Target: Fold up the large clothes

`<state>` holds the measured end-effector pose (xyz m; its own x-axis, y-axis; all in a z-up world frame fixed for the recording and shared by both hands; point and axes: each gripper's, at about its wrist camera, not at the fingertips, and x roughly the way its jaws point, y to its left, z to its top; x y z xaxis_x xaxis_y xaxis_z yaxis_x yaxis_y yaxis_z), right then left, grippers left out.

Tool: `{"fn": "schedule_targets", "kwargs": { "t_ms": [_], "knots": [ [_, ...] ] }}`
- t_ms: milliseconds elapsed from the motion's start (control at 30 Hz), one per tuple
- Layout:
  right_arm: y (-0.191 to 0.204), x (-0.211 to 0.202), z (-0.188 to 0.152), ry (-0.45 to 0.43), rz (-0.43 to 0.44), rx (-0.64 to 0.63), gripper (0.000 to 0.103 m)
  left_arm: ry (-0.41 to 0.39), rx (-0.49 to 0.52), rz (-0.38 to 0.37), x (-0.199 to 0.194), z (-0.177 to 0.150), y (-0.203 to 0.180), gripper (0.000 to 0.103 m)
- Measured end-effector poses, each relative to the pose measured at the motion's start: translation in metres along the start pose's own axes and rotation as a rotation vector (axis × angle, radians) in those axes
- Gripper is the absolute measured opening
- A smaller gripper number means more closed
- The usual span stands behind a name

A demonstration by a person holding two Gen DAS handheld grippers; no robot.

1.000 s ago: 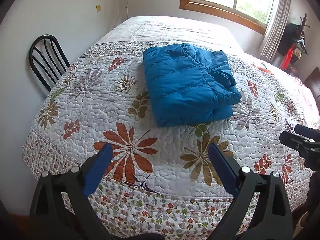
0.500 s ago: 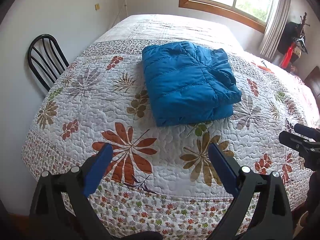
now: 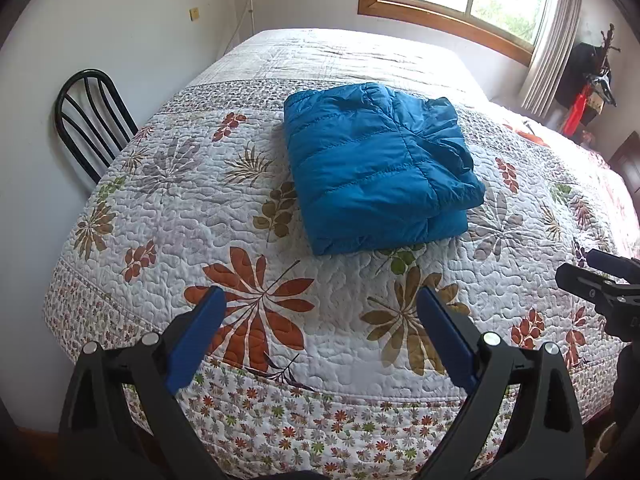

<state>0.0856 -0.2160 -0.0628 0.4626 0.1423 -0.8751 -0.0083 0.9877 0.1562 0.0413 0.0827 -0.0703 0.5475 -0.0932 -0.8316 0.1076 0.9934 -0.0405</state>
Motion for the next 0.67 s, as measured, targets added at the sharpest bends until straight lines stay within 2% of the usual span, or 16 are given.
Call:
{"fn": "schedule_targets", "kwargs": {
  "t_ms": [667],
  "knots": [
    [-0.0024,0.0027,0.0,0.002,0.002,-0.005,0.099,-0.001,0.001,0.001,0.002,0.0009,0.0026,0.095]
  ]
}}
